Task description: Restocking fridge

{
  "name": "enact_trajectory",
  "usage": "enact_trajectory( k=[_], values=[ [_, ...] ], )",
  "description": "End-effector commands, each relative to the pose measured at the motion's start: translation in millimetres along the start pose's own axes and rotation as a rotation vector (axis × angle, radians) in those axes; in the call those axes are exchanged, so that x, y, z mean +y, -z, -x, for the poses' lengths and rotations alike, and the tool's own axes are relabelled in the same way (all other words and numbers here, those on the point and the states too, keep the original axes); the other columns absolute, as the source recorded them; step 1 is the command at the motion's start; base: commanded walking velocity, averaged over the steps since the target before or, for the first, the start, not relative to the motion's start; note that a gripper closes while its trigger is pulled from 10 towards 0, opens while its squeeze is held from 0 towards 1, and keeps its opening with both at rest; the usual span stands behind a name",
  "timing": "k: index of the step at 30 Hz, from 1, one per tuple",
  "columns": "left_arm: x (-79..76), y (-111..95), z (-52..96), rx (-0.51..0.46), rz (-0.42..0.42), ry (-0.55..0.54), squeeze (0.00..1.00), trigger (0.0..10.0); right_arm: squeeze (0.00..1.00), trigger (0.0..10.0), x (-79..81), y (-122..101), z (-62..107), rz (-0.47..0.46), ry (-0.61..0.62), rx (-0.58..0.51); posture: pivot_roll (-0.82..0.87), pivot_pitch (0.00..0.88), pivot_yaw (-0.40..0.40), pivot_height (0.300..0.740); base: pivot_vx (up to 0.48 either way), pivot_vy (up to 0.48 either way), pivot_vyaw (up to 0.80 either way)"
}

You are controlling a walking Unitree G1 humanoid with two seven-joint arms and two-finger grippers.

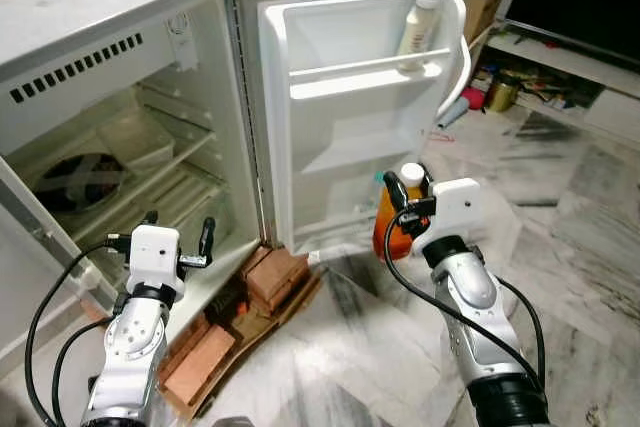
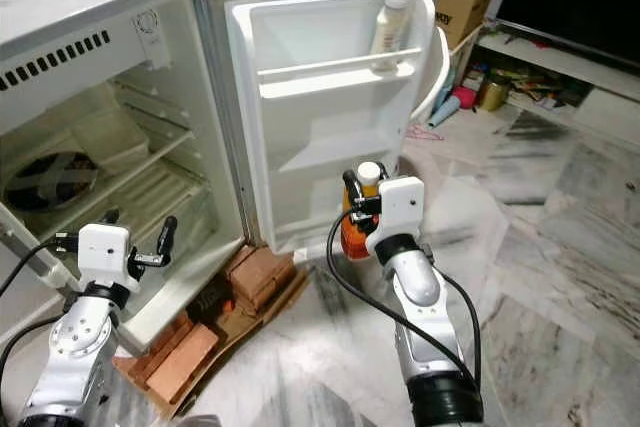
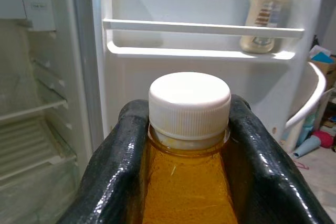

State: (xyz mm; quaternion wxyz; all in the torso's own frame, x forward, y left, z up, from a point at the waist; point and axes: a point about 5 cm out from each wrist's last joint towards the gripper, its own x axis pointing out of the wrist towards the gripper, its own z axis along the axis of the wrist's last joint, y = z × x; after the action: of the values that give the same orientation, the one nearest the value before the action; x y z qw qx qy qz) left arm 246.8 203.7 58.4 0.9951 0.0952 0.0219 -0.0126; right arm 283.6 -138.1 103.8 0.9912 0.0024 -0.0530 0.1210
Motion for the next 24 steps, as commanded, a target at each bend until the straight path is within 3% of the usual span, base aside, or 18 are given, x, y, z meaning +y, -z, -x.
enact_trajectory(
  k=[1, 18, 24],
  values=[
    [-0.7, -1.8, -1.1, -0.008, -0.009, 0.012, 0.00, 10.0, 0.00, 10.0, 1.3, -8.6, -2.7, 0.006, -0.011, -0.040, 0.09, 0.000, -0.039, 0.740, 0.458, 0.000, 0.00],
    [-1.8, -0.6, -0.6, -0.001, -0.002, 0.010, 0.00, 10.0, 0.00, 10.0, 7.5, -7.3, -2.2, -0.003, -0.049, -0.033, 0.09, 0.000, -0.044, 0.740, 0.451, 0.000, 0.00],
    [-0.2, 1.1, 0.3, 0.008, -0.001, -0.007, 0.00, 10.0, 0.00, 10.0, 10.3, -5.1, -0.3, 0.000, -0.082, -0.023, 0.09, 0.000, -0.046, 0.740, 0.000, 0.000, 0.00]
  ],
)
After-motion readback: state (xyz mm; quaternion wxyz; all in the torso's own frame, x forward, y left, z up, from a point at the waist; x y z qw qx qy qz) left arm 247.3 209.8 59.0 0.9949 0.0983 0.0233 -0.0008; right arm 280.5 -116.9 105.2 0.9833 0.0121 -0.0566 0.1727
